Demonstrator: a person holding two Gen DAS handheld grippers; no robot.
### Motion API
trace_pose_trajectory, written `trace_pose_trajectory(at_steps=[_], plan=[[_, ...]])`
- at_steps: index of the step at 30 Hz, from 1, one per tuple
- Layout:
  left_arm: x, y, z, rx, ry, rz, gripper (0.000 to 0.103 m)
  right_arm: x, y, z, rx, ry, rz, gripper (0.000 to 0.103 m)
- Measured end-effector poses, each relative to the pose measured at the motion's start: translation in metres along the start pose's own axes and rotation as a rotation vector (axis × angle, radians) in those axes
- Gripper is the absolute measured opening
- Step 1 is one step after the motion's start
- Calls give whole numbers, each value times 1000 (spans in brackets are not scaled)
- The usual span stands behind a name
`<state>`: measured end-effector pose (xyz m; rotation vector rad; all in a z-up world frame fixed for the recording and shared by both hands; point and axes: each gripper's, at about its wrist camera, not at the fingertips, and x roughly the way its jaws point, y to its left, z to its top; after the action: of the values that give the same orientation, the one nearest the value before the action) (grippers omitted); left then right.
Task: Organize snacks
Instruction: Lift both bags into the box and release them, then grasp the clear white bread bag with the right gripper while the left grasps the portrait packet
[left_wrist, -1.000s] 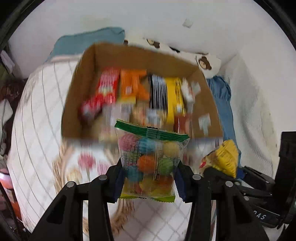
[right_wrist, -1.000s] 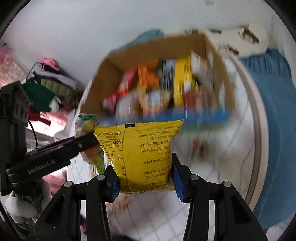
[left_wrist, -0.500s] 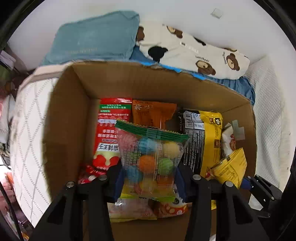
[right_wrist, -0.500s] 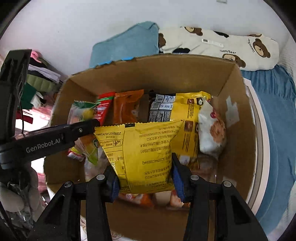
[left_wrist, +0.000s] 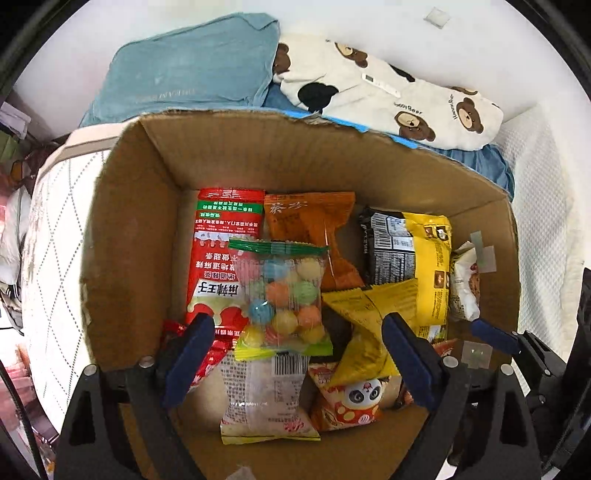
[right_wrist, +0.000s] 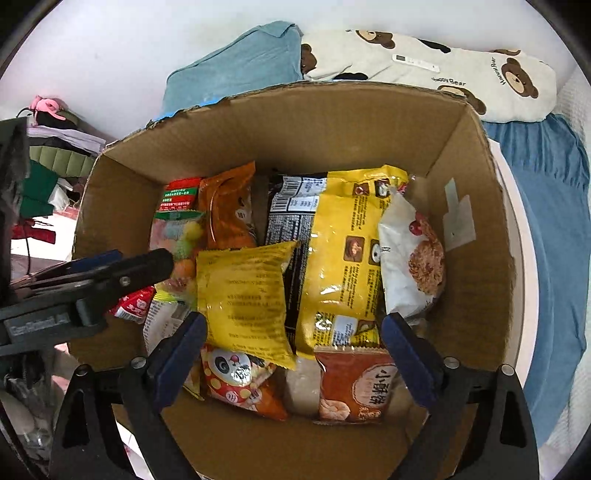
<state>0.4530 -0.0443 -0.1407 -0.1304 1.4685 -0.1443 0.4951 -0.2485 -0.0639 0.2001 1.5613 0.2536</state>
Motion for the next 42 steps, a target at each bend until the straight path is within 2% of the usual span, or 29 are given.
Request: trace_pose_trajectory(at_steps=[9, 14, 25, 37, 42], plan=[[-23, 1, -29, 15, -105, 63, 93, -20, 5, -25, -7, -50, -55, 97], [-43, 2, -50, 18, -181, 94, 93, -39, 12, -45, -33, -113, -81, 97], [-92, -4, -112, 28, -364, 120, 93, -81, 25, -103, -60, -251, -92, 97], [-131, -16, -184, 50, -484, 103, 93, -145, 38, -172, -83, -436, -125, 97], [-145, -18, -210, 51, -545, 112, 93, -163, 44, -198, -101, -484, -138, 97]])
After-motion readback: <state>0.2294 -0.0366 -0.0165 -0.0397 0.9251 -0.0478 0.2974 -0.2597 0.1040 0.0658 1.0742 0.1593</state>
